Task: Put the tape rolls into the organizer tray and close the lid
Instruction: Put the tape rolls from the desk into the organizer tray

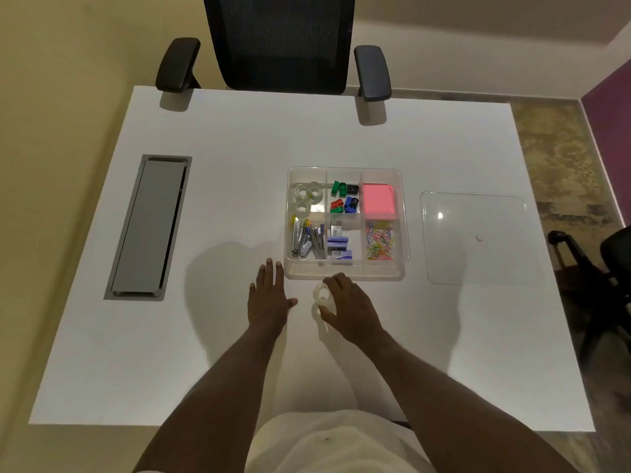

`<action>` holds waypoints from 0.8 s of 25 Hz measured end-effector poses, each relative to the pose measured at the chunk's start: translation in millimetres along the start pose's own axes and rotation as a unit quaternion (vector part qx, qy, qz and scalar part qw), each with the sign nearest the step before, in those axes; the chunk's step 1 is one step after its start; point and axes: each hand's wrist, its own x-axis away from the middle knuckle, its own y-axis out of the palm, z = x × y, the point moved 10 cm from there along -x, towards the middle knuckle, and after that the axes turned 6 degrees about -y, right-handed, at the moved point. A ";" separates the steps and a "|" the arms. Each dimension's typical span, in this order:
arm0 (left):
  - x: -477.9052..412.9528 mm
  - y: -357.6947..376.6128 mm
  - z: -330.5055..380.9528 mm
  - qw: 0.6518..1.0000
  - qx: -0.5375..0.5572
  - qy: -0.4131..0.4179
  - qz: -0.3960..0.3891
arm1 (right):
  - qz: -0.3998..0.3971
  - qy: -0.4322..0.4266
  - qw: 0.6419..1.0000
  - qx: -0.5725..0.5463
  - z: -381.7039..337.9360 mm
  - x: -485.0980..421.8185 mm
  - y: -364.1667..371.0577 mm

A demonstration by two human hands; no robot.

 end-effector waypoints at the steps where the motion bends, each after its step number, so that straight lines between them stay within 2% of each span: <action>1: -1.5 2.6 -2.0 1.000 -0.003 -0.004 -0.002 | 0.013 0.000 1.000 -0.003 0.6 -7.0 -7.6; 3: -6.0 -3.1 4.0 1.000 0.002 0.000 -0.009 | 0.042 -0.016 0.999 -0.004 2.3 -24.9 -29.8; 7: -31.5 -37.7 6.6 0.999 0.012 0.022 0.022 | 0.062 -0.028 0.997 0.023 4.1 -99.4 -88.0; 15: -12.9 -11.6 5.9 0.999 0.022 0.019 0.024 | 0.039 0.019 0.999 0.020 16.5 -175.7 -122.6; 20: -20.9 -6.8 -3.7 0.999 0.033 0.021 0.034 | 0.017 0.030 0.987 0.157 17.6 -221.3 -118.7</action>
